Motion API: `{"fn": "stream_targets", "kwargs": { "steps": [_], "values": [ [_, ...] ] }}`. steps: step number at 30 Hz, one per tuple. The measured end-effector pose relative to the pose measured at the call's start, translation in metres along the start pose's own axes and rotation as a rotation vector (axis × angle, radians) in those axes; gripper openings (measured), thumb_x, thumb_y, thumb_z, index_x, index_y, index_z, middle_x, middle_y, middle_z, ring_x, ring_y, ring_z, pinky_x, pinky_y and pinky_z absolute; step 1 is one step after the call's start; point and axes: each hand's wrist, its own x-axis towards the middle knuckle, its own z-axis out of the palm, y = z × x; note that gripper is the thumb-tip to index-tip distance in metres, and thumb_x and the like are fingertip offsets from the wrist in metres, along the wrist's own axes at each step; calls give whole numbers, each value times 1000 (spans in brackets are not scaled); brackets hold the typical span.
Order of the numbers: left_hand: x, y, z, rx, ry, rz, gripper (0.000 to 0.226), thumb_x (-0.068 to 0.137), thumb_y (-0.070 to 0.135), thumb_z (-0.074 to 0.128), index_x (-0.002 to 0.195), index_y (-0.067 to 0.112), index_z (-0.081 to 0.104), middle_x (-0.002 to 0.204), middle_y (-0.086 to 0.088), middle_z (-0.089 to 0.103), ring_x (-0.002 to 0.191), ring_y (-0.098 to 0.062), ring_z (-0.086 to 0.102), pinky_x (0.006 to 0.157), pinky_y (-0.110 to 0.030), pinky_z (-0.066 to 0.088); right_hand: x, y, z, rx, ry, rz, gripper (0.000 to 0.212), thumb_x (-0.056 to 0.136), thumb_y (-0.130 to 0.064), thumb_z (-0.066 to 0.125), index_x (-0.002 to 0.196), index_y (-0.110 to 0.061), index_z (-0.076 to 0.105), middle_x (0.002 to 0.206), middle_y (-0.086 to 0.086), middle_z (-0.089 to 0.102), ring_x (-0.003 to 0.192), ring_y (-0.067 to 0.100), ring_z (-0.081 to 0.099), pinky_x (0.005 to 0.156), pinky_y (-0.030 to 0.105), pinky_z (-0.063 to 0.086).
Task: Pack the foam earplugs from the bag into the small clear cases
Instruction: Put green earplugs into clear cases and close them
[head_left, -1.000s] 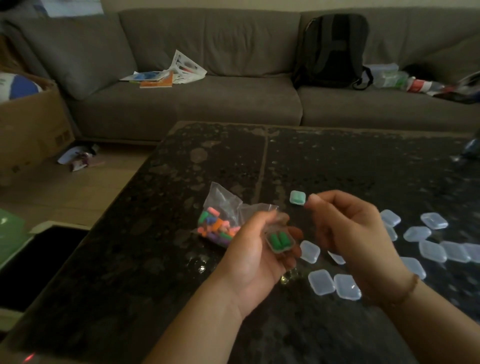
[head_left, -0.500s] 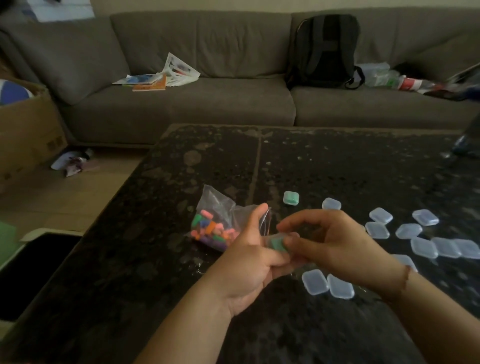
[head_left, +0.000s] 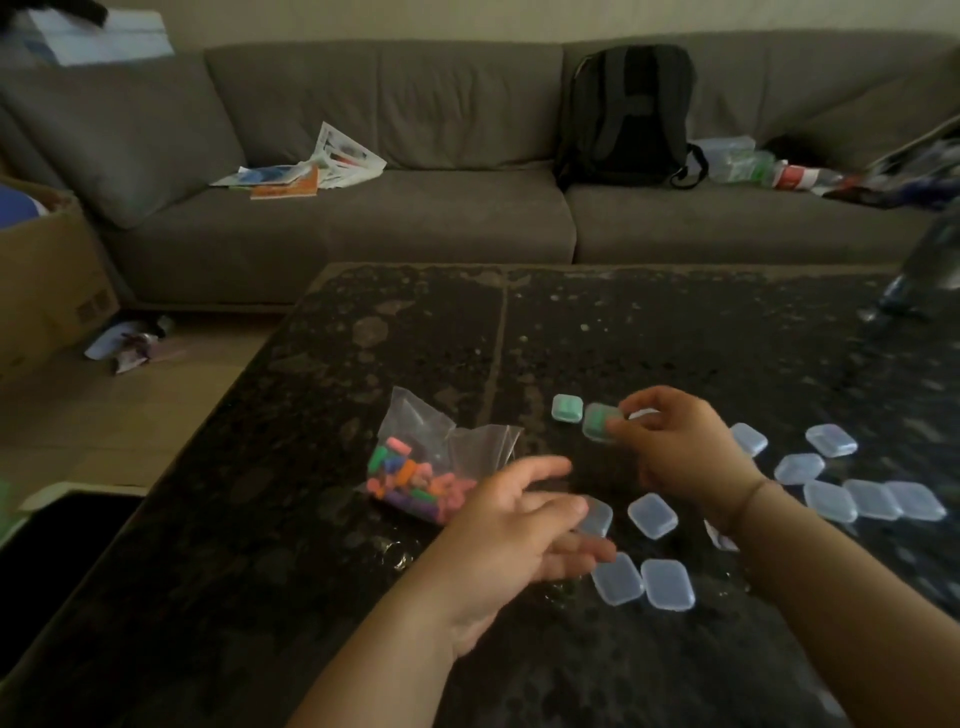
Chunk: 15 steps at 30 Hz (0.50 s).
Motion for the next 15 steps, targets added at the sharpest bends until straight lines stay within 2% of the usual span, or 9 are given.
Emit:
{"fn": "stream_targets", "kwargs": {
  "steps": [2, 6, 9, 11, 13, 15],
  "values": [
    [-1, 2, 1, 65, -34, -14, 30, 101, 15, 59, 129, 27, 57, 112, -4, 76, 96, -21, 77, 86, -32, 61, 19, 10, 7, -166, 0, -17, 16, 88, -27, 69, 102, -21, 63, 81, 1, 70, 67, 13, 65, 54, 25, 50],
    [2, 2, 3, 124, -48, -21, 23, 103, 19, 57, 123, 30, 60, 113, -1, 76, 97, -16, 76, 89, -31, 61, 36, 15, 30, -453, -24, -106, 16, 91, -38, 63, 103, -27, 62, 86, -8, 68, 78, 8, 64, 73, 31, 57],
    [5, 1, 3, 140, -42, -7, 21, 104, 20, 55, 122, 29, 61, 111, -1, 76, 97, -15, 76, 86, -28, 61, 38, 15, 35, -636, 32, -137, 18, 92, -46, 57, 99, -31, 63, 87, -8, 66, 76, 9, 62, 68, 33, 57],
    [6, 0, 3, 139, -45, 5, 20, 104, 22, 55, 121, 29, 62, 109, 0, 76, 97, -15, 76, 87, -28, 60, 37, 15, 27, -639, 97, -154, 20, 91, -49, 56, 101, -34, 64, 87, -10, 66, 78, 9, 63, 69, 33, 57],
    [6, -1, 3, 137, -54, 9, 20, 104, 22, 55, 121, 29, 62, 109, 0, 77, 97, -16, 76, 89, -30, 60, 37, 19, 10, -696, 208, -189, 25, 91, -46, 56, 112, -34, 61, 100, -8, 67, 93, 15, 61, 73, 32, 53],
    [7, -2, 3, 134, -59, 10, 19, 104, 23, 55, 121, 28, 62, 109, 0, 77, 97, -16, 76, 90, -31, 60, 39, 25, -9, -861, 203, -166, 43, 88, -44, 58, 128, -33, 51, 120, -5, 62, 116, 23, 49, 82, 35, 46]
  ]
}}
